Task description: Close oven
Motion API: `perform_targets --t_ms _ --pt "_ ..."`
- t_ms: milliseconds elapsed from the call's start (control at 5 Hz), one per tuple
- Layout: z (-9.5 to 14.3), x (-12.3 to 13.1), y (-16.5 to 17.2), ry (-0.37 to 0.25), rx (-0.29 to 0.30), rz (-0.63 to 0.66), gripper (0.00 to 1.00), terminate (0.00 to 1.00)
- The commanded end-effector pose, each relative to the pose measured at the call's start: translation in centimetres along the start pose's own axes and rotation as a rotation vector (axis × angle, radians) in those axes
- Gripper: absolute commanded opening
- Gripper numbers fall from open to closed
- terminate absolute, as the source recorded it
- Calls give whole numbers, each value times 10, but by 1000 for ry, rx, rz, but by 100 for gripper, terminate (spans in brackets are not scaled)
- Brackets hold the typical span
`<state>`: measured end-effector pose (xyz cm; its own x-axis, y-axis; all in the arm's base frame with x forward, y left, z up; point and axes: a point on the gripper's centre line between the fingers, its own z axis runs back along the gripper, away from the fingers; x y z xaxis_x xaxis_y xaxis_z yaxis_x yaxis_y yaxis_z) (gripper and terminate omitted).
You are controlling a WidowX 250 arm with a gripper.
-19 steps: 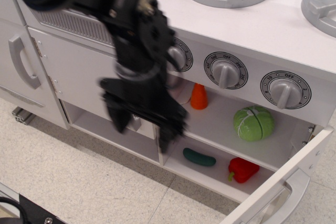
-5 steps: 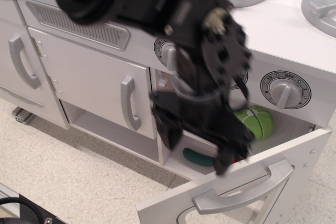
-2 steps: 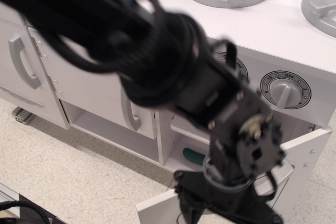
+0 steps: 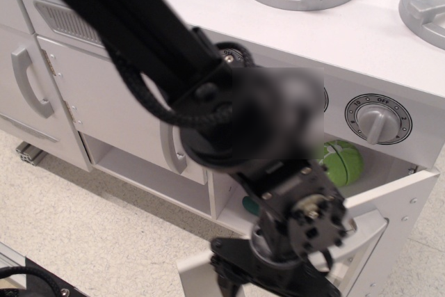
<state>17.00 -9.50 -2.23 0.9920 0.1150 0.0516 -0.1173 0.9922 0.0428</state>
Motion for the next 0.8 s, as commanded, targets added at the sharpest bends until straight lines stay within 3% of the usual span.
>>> perform_targets --t_ms 0,600 --pt "8 40 33 -133 80 121 100 0" --pt "10 101 47 -158 77 223 100 0"
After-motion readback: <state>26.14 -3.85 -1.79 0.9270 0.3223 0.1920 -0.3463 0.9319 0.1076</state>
